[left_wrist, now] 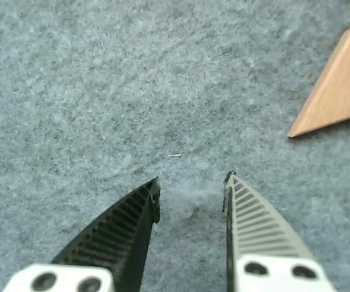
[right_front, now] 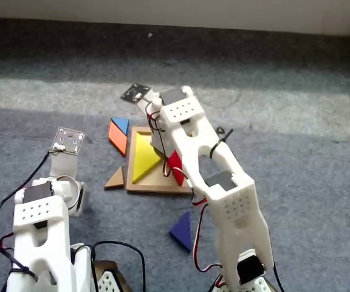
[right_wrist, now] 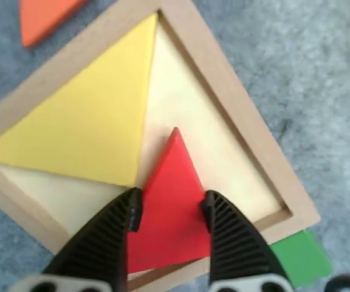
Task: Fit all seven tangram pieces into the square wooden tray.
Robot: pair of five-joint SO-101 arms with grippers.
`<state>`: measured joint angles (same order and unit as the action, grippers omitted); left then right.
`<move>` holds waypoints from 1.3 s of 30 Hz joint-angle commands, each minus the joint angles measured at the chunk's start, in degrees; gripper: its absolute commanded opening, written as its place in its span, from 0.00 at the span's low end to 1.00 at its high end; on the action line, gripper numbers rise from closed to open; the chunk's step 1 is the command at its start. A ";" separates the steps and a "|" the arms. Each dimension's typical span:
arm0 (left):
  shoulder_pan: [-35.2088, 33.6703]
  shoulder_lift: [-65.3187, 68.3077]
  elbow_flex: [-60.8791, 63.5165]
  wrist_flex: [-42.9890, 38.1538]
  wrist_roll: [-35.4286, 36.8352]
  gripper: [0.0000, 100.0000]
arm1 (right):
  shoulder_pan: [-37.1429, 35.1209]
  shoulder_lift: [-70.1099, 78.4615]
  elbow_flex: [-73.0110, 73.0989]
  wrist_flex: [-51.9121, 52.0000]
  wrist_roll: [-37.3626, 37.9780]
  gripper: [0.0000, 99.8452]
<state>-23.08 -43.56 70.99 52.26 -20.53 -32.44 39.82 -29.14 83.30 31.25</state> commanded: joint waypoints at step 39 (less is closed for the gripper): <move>-0.66 -0.48 -0.13 -1.67 -0.44 0.18 | -8.92 -14.29 -10.33 17.54 -8.00 0.11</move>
<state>-23.08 -43.56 70.99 51.38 -20.53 -45.36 33.32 -39.34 99.56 23.78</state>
